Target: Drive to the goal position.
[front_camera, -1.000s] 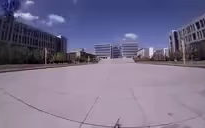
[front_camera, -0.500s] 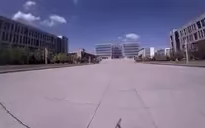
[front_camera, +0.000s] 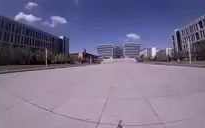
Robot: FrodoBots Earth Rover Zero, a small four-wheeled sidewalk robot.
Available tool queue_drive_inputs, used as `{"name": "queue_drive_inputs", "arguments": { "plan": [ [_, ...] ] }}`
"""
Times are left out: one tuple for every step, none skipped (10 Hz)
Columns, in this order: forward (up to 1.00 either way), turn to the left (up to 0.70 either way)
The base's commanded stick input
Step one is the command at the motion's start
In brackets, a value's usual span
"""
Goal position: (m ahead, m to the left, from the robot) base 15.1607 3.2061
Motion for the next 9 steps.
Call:
{"name": "queue_drive_inputs", "arguments": {
  "plan": [
    [0.7, 0.0],
    [0.7, 0.0],
    [0.7, 0.0],
    [0.7, 0.0],
    [0.7, 0.0],
    [0.7, 0.0],
    [0.7, 0.0],
    [0.7, 0.0],
    [0.7, 0.0]
  ]
}}
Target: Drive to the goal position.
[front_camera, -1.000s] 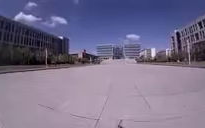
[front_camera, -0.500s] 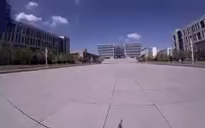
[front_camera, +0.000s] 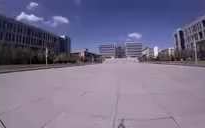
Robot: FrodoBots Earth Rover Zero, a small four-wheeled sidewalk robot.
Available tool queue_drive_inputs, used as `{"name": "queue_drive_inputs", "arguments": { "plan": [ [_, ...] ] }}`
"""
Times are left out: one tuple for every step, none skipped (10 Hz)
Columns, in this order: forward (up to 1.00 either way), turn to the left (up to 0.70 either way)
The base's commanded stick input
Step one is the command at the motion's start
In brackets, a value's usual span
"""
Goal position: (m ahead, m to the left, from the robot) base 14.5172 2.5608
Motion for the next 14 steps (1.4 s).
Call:
{"name": "queue_drive_inputs", "arguments": {
  "plan": [
    [0.7, 0.0],
    [0.7, 0.0],
    [0.7, 0.0],
    [0.7, 0.0],
    [0.7, 0.0],
    [0.7, 0.0],
    [0.7, 0.0],
    [0.7, 0.0],
    [0.7, 0.0],
    [0.7, 0.0],
    [0.7, 0.0],
    [0.7, 0.0],
    [0.7, 0.0],
    [0.7, 0.0]
  ]
}}
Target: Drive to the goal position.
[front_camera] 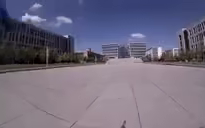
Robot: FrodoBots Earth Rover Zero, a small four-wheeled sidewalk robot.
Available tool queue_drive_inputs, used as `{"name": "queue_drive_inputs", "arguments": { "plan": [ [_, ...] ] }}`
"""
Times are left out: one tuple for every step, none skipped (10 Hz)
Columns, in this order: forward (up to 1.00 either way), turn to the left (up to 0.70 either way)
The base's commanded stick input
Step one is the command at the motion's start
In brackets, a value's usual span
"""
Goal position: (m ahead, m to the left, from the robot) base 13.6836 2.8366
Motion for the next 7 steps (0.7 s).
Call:
{"name": "queue_drive_inputs", "arguments": {
  "plan": [
    [0.7, 0.0],
    [0.7, 0.0],
    [0.7, 0.0],
    [0.7, 0.0],
    [0.7, 0.0],
    [0.7, 0.0],
    [0.7, -0.01]
  ]
}}
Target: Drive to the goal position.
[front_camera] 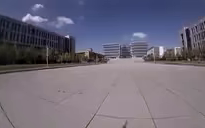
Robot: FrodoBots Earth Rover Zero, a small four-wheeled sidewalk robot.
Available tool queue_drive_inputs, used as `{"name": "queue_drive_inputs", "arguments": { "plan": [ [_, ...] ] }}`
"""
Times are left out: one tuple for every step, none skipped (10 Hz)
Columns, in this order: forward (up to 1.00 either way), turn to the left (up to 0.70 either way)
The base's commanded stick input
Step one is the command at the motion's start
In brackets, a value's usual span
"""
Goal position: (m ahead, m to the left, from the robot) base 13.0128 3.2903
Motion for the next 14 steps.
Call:
{"name": "queue_drive_inputs", "arguments": {
  "plan": [
    [0.7, -0.19],
    [0.7, -0.35],
    [0.7, -0.22],
    [0.7, -0.08],
    [0.7, 0.0],
    [0.7, 0.0],
    [0.7, 0.0],
    [0.7, 0.0],
    [0.7, 0.0],
    [0.7, 0.0],
    [0.7, 0.0],
    [0.7, 0.0],
    [0.7, 0.0],
    [0.7, 0.0]
  ]
}}
